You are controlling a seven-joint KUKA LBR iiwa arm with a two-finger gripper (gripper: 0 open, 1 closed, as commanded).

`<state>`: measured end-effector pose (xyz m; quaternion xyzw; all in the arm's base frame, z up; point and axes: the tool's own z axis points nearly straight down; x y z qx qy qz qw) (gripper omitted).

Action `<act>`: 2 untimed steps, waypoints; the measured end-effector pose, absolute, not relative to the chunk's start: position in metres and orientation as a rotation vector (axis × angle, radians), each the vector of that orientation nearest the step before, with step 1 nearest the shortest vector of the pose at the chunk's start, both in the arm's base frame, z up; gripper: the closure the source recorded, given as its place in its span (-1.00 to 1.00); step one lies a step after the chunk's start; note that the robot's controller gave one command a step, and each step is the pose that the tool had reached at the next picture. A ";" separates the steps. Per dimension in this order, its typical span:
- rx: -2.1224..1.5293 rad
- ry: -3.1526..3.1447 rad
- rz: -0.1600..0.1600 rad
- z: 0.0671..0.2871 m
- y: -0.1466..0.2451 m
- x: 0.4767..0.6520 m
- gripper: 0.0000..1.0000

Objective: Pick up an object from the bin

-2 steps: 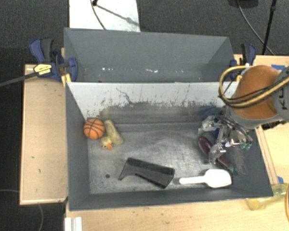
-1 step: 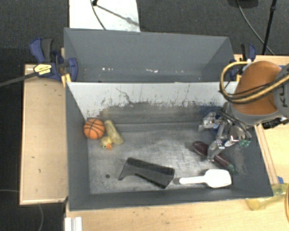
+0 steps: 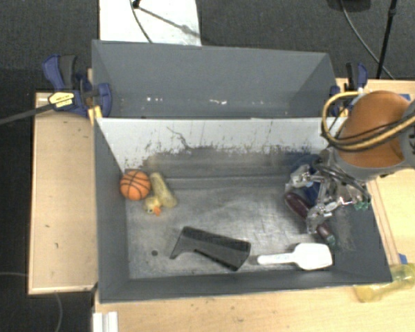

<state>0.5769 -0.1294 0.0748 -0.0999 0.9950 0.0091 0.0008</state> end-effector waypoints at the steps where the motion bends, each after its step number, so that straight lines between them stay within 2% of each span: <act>1: -0.061 3.145 0.041 0.071 -0.126 0.580 -1.00; 2: -0.047 3.136 0.027 0.072 -0.132 0.581 1.00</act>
Offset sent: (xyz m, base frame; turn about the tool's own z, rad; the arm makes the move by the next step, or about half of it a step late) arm 0.0128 -0.0164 0.0130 0.1497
